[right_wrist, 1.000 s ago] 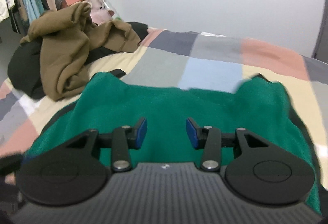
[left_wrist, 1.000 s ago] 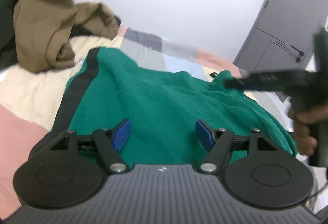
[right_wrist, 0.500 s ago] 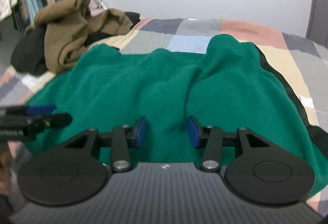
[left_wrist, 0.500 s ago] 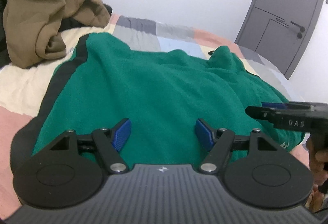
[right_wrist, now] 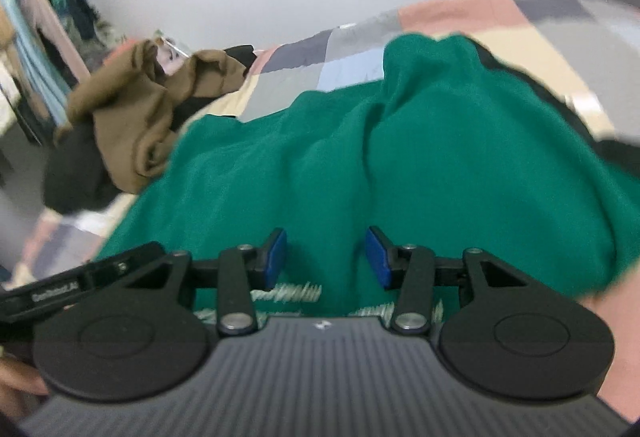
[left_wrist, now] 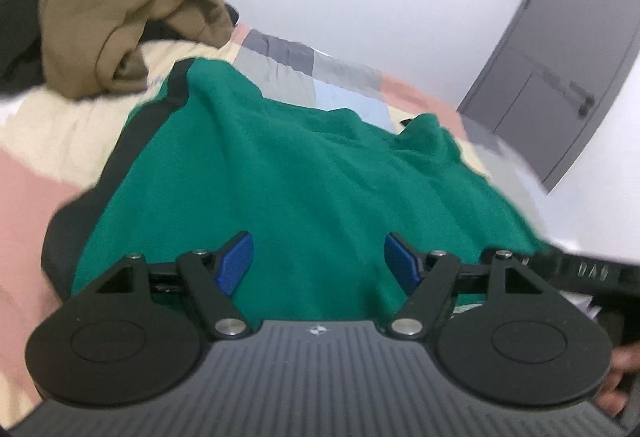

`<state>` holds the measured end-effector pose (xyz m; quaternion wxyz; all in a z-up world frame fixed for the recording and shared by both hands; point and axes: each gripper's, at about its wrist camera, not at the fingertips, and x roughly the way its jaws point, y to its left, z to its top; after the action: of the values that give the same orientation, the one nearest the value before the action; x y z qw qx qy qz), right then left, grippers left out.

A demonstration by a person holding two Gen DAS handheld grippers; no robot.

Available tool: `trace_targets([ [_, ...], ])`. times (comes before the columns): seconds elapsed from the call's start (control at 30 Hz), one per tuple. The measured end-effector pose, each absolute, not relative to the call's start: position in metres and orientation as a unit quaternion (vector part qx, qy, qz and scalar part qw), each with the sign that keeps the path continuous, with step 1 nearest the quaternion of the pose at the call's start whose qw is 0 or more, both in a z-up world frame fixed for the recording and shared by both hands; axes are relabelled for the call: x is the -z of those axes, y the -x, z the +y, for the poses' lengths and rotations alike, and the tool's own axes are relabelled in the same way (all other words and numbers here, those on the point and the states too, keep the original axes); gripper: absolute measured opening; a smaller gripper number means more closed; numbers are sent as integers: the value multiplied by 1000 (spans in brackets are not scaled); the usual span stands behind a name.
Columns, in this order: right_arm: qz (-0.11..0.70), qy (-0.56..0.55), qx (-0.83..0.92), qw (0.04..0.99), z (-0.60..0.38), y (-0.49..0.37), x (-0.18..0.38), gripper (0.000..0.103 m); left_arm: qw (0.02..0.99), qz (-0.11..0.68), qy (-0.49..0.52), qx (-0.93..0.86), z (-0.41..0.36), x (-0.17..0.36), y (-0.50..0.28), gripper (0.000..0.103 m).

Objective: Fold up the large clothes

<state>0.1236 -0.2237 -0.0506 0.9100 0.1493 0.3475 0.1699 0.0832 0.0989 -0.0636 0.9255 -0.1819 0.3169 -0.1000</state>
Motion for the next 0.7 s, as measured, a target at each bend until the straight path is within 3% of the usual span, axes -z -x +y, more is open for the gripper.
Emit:
trace_targets([
  [0.13, 367, -218, -177, 887, -237, -106, 52, 52, 918, 318, 218, 95, 99, 57, -59, 80],
  [0.2, 374, -248, -177, 876, -243, -102, 55, 74, 911, 325, 236, 94, 98, 58, -51, 82],
  [0.27, 378, -287, -178, 862, -250, -99, 60, 89, 901, 337, 256, 97, 99, 60, -46, 83],
  [0.5, 451, -434, -156, 765, -273, -116, 110, 88, 860, 383, 323, 96, 103, 84, -52, 87],
  [0.7, 440, -517, -128, 723, -284, -138, 138, 88, 826, 406, 383, 82, 117, 106, -65, 92],
])
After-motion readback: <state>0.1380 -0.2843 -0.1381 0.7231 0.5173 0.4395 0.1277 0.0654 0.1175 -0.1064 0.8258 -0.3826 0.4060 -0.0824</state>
